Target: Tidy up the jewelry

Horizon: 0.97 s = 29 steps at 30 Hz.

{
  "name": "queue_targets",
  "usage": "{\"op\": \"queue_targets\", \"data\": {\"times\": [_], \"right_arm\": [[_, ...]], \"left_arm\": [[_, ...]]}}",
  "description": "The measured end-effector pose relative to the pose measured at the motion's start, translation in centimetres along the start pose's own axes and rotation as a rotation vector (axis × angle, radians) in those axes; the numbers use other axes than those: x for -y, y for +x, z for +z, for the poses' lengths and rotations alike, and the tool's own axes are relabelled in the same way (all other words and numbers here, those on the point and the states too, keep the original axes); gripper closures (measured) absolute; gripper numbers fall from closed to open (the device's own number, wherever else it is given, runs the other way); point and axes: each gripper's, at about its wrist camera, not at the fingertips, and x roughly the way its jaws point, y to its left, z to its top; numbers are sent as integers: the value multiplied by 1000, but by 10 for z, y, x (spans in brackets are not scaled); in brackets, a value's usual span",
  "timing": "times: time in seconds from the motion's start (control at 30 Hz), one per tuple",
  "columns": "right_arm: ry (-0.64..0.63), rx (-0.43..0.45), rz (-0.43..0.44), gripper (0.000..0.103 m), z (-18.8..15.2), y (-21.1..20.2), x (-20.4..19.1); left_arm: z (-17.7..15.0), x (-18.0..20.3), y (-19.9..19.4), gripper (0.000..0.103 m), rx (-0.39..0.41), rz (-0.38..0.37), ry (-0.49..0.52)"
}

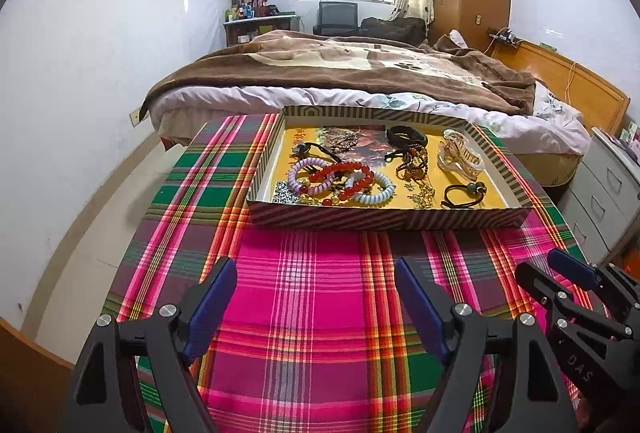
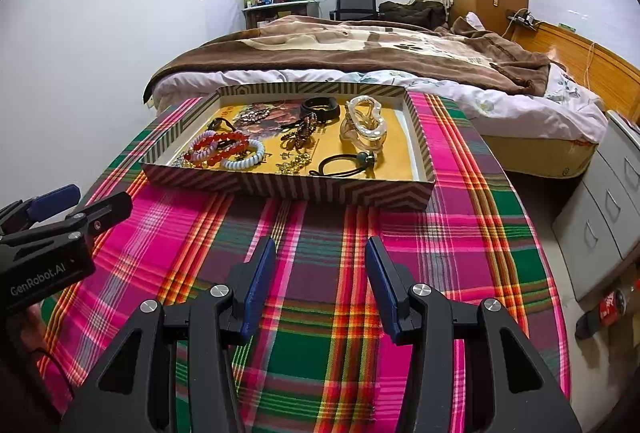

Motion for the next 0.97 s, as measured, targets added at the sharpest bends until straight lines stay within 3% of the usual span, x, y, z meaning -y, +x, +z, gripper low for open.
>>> {"op": "queue_targets", "data": {"times": [0.97], "right_arm": [[1,-4,3,56,-4,3,0]], "left_arm": [[-3,0,-3,22,28,-3,-4]]}}
